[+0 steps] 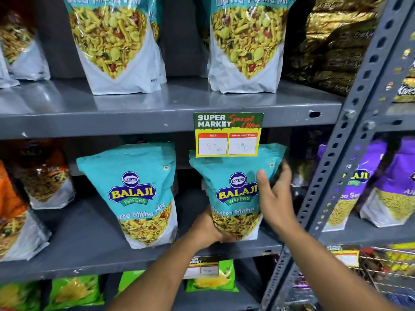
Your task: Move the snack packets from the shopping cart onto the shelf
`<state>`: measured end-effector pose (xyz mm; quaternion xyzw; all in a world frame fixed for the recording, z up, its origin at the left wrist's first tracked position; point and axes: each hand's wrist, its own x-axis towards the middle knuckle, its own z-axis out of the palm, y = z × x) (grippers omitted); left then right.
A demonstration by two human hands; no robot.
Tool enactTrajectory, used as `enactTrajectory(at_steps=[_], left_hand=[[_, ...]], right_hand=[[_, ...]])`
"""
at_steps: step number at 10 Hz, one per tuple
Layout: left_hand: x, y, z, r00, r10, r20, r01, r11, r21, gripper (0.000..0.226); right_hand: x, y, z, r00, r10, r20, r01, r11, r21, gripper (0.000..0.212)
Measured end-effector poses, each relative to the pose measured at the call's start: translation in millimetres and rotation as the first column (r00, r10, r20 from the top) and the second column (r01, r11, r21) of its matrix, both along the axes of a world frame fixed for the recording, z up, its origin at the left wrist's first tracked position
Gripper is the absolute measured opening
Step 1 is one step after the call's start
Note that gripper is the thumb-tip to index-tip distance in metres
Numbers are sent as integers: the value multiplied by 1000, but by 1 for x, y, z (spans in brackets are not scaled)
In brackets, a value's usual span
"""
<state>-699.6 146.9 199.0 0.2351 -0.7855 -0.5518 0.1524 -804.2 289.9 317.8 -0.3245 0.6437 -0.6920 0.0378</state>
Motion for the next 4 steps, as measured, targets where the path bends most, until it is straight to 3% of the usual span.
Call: enactTrajectory(at_steps=[1, 2, 3, 4], left_hand=[[2, 5, 4, 1000, -3, -10, 3, 1000, -30, 95], [4, 6, 10, 1000, 3, 7, -2, 997, -79, 94], [14, 10, 16, 999, 26, 21, -24, 993, -112, 101], [46, 21, 22, 995, 84, -46, -93, 960, -265, 98]], right_hand=[[10, 0, -37, 990, 107, 91, -112, 992, 54, 55], [14, -2, -61, 991, 50, 123, -69, 986, 149, 41], [13, 3, -63, 994, 20, 110, -36, 988, 150, 44], [21, 16, -64, 995, -85, 55, 76, 984, 163, 69]])
